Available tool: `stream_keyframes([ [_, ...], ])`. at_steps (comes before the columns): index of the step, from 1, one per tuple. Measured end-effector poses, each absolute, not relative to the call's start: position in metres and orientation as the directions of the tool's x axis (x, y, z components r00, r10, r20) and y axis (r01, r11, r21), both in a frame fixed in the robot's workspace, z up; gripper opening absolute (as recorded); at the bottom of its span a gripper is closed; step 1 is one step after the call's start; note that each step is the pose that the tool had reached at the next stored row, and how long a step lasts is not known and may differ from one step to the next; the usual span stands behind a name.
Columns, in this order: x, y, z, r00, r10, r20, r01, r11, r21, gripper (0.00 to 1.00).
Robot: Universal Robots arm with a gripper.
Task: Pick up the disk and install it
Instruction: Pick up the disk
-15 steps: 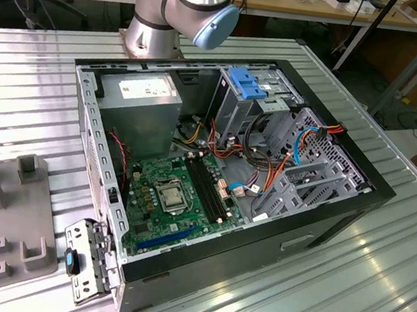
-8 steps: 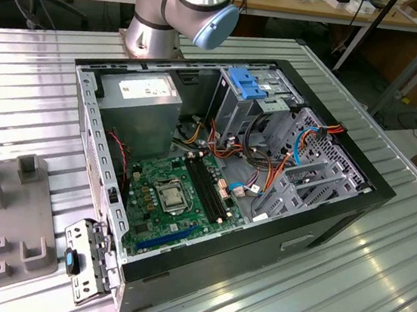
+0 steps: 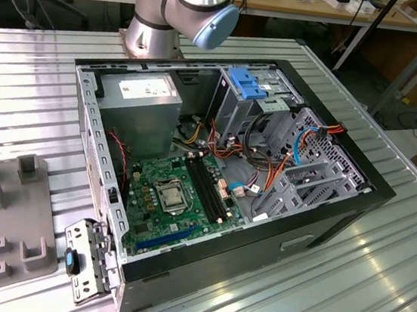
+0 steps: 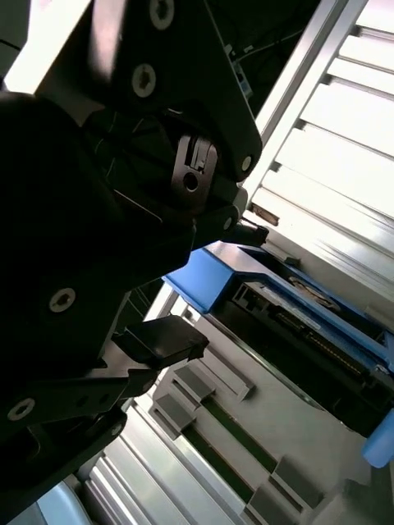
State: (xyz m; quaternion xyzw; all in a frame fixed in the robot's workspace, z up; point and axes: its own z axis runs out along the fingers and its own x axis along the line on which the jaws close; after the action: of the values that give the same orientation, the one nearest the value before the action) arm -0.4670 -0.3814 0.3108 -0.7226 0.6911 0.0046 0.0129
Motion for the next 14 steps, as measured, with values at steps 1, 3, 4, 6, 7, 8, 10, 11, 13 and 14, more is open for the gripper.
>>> stream_keyframes([
  [1, -0.467, -0.3814, 0.3095, 0.045, -0.999, -0.025, -0.999, -0.044, -0.012, 0.62],
  [3, -0.4671, -0.3814, 0.307, 0.045, -0.999, -0.025, -0.999, -0.044, -0.012, 0.6],
  [4, -0.4672, -0.3813, 0.3068, 0.045, -0.999, -0.026, -0.999, -0.044, -0.012, 0.47],
  [6, -0.4672, -0.3813, 0.3065, 0.045, -0.999, -0.027, -0.999, -0.044, -0.012, 0.47],
  [7, -0.4671, -0.3814, 0.3065, 0.045, -0.999, -0.027, -0.999, -0.044, -0.012, 0.47],
  [8, -0.4671, -0.3814, 0.3065, 0.045, -0.999, -0.027, -0.999, -0.044, -0.012, 0.47],
  [10, -0.4671, -0.3814, 0.3065, 0.045, -0.999, -0.027, -0.999, -0.044, -0.012, 0.47],
  [11, -0.4671, -0.3814, 0.3062, 0.045, -0.999, -0.027, -0.999, -0.044, -0.012, 0.47],
  [13, -0.4671, -0.3814, 0.306, 0.045, -0.999, -0.027, -0.999, -0.044, -0.012, 0.47],
  [14, -0.4671, -0.3813, 0.3058, 0.045, -0.999, -0.027, -0.999, -0.044, -0.012, 0.47],
])
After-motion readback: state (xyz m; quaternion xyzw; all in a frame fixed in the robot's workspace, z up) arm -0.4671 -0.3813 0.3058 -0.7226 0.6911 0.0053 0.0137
